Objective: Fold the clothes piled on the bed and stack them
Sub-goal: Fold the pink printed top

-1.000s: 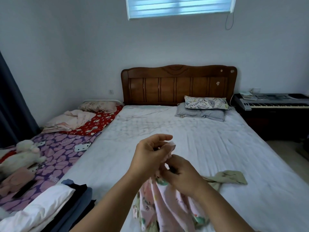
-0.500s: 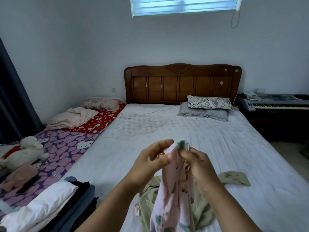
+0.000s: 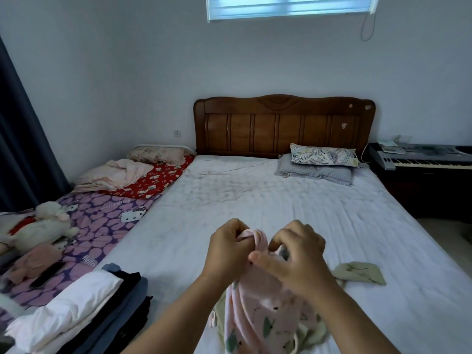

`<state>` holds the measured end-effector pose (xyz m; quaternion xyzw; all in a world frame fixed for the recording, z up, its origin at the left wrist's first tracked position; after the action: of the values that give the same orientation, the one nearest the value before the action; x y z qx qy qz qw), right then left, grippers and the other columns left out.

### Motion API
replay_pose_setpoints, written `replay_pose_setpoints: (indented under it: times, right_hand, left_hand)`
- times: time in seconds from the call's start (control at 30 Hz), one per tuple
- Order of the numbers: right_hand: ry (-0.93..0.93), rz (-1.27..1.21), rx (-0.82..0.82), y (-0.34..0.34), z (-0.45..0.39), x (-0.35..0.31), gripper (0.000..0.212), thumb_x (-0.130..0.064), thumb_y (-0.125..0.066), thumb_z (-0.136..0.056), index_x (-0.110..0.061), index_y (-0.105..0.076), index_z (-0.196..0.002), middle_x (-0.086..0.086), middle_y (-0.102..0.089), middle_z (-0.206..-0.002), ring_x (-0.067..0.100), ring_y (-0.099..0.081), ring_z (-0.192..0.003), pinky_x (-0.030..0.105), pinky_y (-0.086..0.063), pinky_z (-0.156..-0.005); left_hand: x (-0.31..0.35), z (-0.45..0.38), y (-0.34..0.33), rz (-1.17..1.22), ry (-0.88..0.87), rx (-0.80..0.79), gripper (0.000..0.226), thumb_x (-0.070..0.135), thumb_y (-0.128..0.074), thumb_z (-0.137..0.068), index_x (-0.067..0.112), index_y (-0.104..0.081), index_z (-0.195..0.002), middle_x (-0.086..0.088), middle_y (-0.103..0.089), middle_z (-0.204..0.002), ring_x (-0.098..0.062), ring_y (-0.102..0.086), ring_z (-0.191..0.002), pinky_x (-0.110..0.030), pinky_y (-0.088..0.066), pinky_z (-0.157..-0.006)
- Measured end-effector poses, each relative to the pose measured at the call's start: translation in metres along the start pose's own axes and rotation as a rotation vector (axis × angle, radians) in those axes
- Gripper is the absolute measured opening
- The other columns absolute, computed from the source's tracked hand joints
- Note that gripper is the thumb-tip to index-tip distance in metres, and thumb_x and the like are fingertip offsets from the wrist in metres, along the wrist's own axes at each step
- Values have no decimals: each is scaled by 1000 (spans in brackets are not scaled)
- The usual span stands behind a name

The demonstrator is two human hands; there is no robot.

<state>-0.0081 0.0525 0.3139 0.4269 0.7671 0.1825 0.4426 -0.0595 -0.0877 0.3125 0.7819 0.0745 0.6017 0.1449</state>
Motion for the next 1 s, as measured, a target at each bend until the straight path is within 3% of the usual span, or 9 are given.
replay_pose_setpoints:
  times: [0.1,0.3,0.43,0.53,0.67,0.73,0.87,0.93,1.0]
  right_hand:
    - [37,41,-136,-8,0,-6,64,-94,-31,-57,-30,-40,-60,-12,-38,-80,11,-40,-85,21,-24,-75]
    - [-16,119,-224,-16,1,-8,37,-65,-17,-55,-32,-33,-58,-10,-38,-80,11,-38,-90,25,-20,-83]
    - [-99,297,20,-24,2,0,32,-39,-23,-65,-25,-45,-46,-7,-45,-61,22,-52,-64,33,-26,-72]
    - [-235,214,105,-24,2,15,40,-33,-29,-69,-11,-52,-45,4,-51,-57,30,-51,-57,33,-26,-66]
    - [-406,-115,-11,-12,0,35,32,-11,-51,-84,-18,-48,-53,-1,-51,-75,23,-51,-75,33,-37,-70]
    - [-501,-346,-59,-10,1,42,43,0,-48,-85,-20,-45,-48,-5,-47,-65,16,-44,-62,25,-34,-59]
    - [-620,-692,-93,-16,1,39,37,-11,-49,-67,-21,-28,-39,-9,-23,-49,12,-21,-54,31,-16,-55]
    - [-639,-748,-88,-15,0,33,24,-16,-44,-56,-21,-27,-40,-7,-22,-50,12,-20,-54,31,-16,-56]
    - [-649,-742,-76,-13,-1,34,33,-13,-46,-65,-21,-29,-39,-8,-24,-49,13,-22,-53,30,-18,-56]
  left_hand:
    - [3,-2,2,1,26,-36,23,28,-61,-56,9,-48,-60,4,-43,-52,-11,-37,-54,-27,-34,-51]
    - [8,2,-2,-69,93,-114,29,22,-66,-62,18,-40,-51,12,-32,-42,-4,-30,-44,-17,-27,-43]
    - [13,10,-9,-59,44,-105,34,21,-65,-66,18,-36,-49,11,-34,-39,-7,-33,-45,-21,-30,-46]
    - [12,11,-10,-86,8,-121,34,10,-64,-74,17,-38,-54,11,-39,-39,-4,-36,-41,-20,-32,-45]
    - [0,0,0,163,97,-377,28,8,-76,-76,14,-54,-91,4,-50,-59,-9,-47,-50,-20,-36,-48]
    - [-13,-6,8,268,154,-439,35,7,-77,-74,13,-52,-98,1,-53,-66,-14,-48,-54,-20,-36,-48]
    - [-27,-12,11,-100,-131,-134,30,-3,-64,-74,23,-49,-70,6,-50,-75,-20,-48,-66,-20,-37,-56]
    - [-21,-2,4,-206,-375,-60,15,10,-59,-71,24,-55,-66,8,-53,-97,-11,-53,-89,-17,-39,-71]
    - [-16,10,-4,-258,-551,-64,5,26,-61,-71,30,-64,-73,10,-55,-115,-4,-48,-108,-19,-35,-89]
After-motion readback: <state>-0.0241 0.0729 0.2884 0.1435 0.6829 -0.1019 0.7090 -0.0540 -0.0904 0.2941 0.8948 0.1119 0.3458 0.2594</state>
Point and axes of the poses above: each hand's wrist, its own z-axis away from the middle knuckle, its own y-axis out of the back of the hand, x = y × z, the point moved 4 cm from there along -z, towards the middle knuckle
